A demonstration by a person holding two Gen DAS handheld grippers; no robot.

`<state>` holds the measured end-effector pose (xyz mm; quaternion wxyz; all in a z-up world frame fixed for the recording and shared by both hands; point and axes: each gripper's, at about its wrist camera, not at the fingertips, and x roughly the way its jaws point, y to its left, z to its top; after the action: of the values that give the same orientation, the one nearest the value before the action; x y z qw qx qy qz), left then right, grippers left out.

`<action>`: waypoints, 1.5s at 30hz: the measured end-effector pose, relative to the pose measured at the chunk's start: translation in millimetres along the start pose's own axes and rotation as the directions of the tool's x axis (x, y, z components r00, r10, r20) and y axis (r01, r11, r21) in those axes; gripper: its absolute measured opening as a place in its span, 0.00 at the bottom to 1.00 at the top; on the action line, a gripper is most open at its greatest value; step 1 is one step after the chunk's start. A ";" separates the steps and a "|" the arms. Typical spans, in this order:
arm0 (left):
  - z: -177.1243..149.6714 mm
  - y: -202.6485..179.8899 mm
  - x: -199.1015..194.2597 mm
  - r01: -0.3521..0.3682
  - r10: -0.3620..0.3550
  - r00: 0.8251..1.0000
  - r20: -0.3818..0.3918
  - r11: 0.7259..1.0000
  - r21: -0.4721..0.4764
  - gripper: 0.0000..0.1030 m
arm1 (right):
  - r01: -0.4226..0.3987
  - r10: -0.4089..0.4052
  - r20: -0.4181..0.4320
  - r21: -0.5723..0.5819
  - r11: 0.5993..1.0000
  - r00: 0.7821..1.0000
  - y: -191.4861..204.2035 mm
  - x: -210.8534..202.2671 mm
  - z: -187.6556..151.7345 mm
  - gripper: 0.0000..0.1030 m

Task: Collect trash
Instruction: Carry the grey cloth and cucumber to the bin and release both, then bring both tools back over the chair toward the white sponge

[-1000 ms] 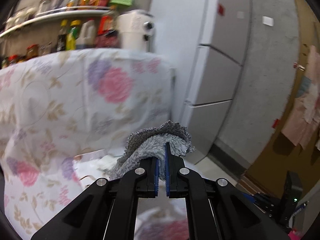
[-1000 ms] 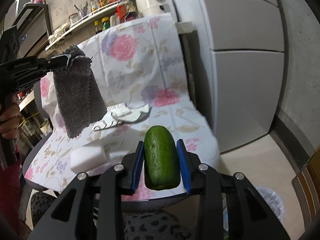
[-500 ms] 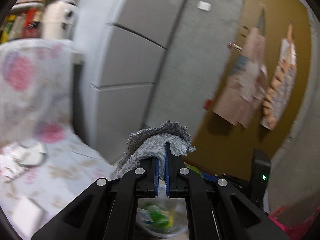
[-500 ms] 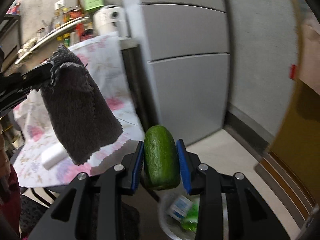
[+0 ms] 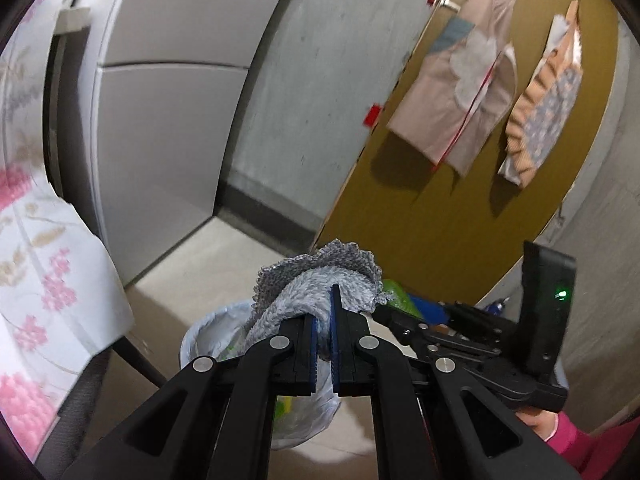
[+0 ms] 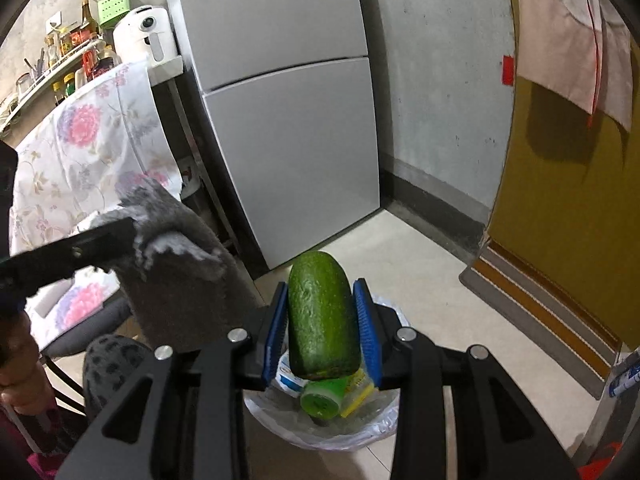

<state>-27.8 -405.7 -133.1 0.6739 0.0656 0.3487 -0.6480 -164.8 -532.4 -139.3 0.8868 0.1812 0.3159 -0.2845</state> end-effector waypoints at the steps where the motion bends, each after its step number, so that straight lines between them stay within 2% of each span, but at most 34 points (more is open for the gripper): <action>1: -2.6 1.6 8.6 -0.003 0.003 1.000 -0.015 1.000 -0.005 0.05 | 0.000 0.000 -0.014 0.000 1.000 1.000 -1.4 5.6 -3.4 0.32; 8: -11.2 7.7 51.9 -0.028 0.028 0.994 -0.103 1.000 -0.003 0.06 | 0.000 0.003 -0.106 0.021 1.000 0.994 -16.7 40.8 -20.0 0.32; 13: -16.7 15.9 75.1 -0.045 0.041 0.985 -0.169 0.999 -0.025 0.11 | -0.001 0.006 -0.152 0.032 0.999 0.988 -24.3 54.8 -30.1 0.32; 16: -20.9 19.7 85.9 -0.042 0.034 0.977 -0.212 0.999 -0.029 0.23 | 0.001 0.007 -0.177 0.042 0.999 0.984 -27.5 63.2 -35.2 0.32; 20: -23.9 24.3 87.4 -0.051 0.041 0.975 -0.220 0.998 -0.038 0.53 | 0.011 0.002 -0.202 0.062 0.998 0.979 -29.1 71.1 -37.9 0.33; 21: -23.1 25.2 85.3 -0.048 0.038 0.976 -0.216 0.998 -0.044 0.55 | 0.009 0.005 -0.202 0.067 0.998 0.979 -29.5 71.3 -37.7 0.34; 23: -20.9 25.7 80.3 -0.049 0.037 0.978 -0.206 0.997 -0.053 0.57 | 0.008 0.006 -0.202 0.071 0.997 0.979 -30.6 69.7 -35.6 0.48; 24: -18.9 25.8 79.3 -0.052 0.040 0.979 -0.200 0.997 -0.057 0.57 | 0.004 0.010 -0.196 0.069 0.998 0.981 -29.2 67.1 -33.5 0.50; 29: -11.3 30.0 50.4 -0.102 0.092 0.986 -0.141 0.993 -0.062 0.59 | 0.007 0.002 -0.136 0.068 0.998 0.991 -26.5 48.6 -21.1 0.50; 35: -7.1 39.1 3.3 -0.204 0.200 0.977 -0.069 0.977 -0.064 0.59 | -0.010 0.010 0.002 0.046 0.999 1.000 -4.3 5.8 10.3 0.50; 40: -15.0 52.8 -47.9 -0.310 0.309 0.951 -0.021 0.946 -0.096 0.59 | -0.090 0.091 0.052 -0.027 0.996 0.994 39.4 -13.5 26.8 0.50; 43: -23.9 64.5 -83.6 -0.376 0.380 0.925 0.006 0.918 -0.124 0.59 | -0.147 0.152 0.047 -0.088 0.985 0.987 74.0 -13.5 32.1 0.50; 44: -28.7 70.3 -99.2 -0.413 0.418 0.908 0.010 0.901 -0.134 0.59 | -0.171 0.176 0.035 -0.109 0.979 0.984 86.5 -11.5 33.0 0.50; 45: -32.2 74.0 -108.1 -0.433 0.438 0.899 0.011 0.891 -0.140 0.59 | -0.185 0.189 0.029 -0.121 0.975 0.981 95.4 -11.4 32.2 0.50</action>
<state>36.8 -287.6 -124.1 0.8120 0.0830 0.3536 -0.4570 -98.3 -470.3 -94.6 0.9250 0.1518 0.2957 -0.1843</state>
